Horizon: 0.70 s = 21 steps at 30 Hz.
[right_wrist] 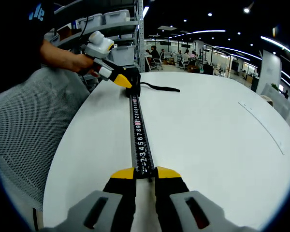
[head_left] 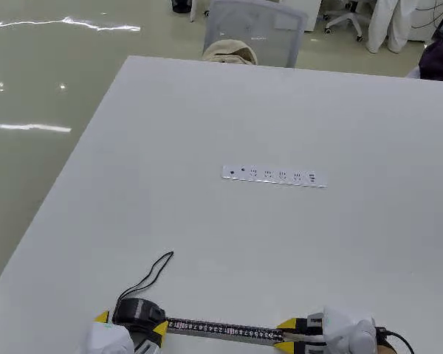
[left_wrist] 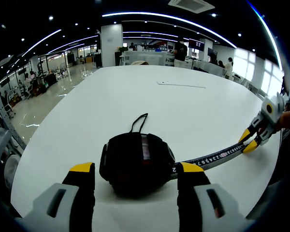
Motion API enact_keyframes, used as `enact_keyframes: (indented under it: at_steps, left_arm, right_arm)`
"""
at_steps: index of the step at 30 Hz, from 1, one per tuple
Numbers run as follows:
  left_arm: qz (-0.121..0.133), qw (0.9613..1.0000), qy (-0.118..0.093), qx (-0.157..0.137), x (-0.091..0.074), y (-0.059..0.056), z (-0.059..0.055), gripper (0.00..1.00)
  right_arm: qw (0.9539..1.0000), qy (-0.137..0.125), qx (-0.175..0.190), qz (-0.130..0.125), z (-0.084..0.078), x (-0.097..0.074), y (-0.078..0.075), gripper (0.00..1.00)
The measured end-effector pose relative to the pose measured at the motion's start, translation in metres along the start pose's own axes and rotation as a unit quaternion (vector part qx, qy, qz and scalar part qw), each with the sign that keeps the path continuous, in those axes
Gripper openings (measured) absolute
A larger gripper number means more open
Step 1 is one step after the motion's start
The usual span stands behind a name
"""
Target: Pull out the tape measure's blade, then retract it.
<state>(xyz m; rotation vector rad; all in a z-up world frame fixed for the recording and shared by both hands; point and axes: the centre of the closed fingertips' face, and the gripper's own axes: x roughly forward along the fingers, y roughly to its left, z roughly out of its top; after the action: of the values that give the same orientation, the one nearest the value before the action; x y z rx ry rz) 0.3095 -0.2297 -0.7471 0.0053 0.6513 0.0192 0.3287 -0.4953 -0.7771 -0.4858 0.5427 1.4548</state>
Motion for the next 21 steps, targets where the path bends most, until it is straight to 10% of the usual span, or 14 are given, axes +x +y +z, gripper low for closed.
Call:
enact_keyframes:
  at_steps: [21]
  left_arm:
    - [0.019, 0.9982, -0.01, -0.057, 0.011, 0.001, 0.01, 0.65]
  right_arm:
    - [1.0, 0.008, -0.004, -0.001, 0.0, 0.0, 0.0, 0.13]
